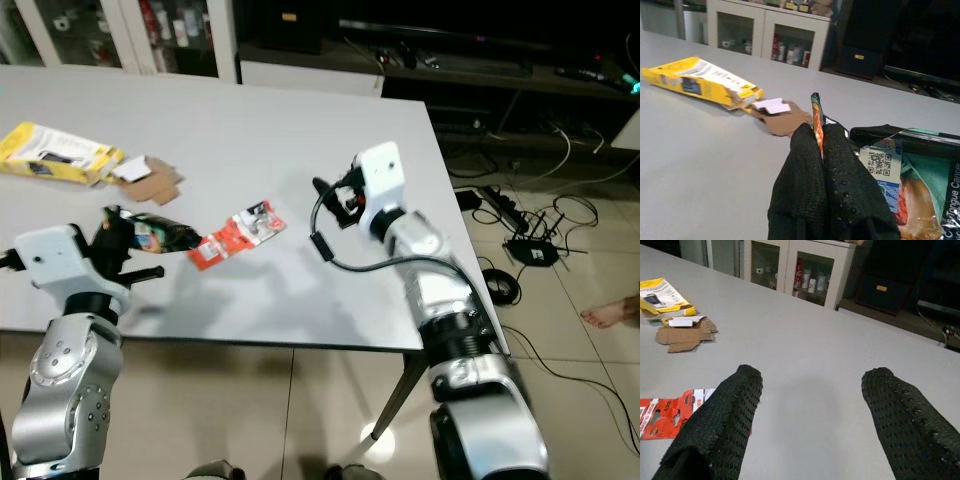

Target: Picking trash to rubbish bin

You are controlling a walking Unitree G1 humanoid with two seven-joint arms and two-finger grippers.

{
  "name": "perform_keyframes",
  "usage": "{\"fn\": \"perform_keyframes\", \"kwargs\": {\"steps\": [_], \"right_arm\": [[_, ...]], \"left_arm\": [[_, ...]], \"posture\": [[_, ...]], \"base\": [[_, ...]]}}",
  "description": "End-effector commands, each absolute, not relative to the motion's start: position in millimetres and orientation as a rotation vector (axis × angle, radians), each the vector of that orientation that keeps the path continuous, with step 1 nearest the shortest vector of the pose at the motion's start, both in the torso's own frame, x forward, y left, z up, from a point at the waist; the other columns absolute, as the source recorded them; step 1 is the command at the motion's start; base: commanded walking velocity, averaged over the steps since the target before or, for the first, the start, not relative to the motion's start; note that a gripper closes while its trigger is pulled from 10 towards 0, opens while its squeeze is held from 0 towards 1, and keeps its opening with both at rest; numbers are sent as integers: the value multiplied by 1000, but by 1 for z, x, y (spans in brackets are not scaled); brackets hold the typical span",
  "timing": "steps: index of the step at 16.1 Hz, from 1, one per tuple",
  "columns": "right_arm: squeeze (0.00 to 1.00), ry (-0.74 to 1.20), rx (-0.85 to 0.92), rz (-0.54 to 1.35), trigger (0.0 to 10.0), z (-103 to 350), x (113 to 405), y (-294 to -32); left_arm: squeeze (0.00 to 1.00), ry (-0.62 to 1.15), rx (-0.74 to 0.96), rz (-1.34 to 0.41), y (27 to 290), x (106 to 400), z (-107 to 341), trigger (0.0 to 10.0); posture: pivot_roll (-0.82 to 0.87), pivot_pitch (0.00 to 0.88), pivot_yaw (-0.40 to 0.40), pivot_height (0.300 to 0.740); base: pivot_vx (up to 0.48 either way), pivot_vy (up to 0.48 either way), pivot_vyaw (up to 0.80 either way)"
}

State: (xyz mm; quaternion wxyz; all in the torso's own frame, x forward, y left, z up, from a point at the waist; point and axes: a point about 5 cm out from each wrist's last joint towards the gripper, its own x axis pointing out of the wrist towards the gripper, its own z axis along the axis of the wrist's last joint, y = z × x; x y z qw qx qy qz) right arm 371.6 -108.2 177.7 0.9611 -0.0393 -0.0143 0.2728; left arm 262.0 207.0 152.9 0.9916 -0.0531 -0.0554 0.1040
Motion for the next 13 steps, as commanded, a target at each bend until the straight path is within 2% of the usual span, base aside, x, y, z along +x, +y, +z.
{"fn": "perform_keyframes", "kwargs": {"steps": [1,7,13], "right_arm": [[0,2,-120,600,10000,177,374,-111],[0,80,-191,831,10000,173,377,-115],[0,21,-208,903,10000,181,383,-99]], "left_arm": [[0,-122,-99,222,206,260,157,10000],[0,-145,7,391,233,244,163,10000],[0,-101,29,413,236,223,157,10000]], "posture": [[29,112,-74,740],[65,130,-84,740],[105,174,-84,740]], "base": [[0,0,0],[0,0,0],[0,0,0]]}}
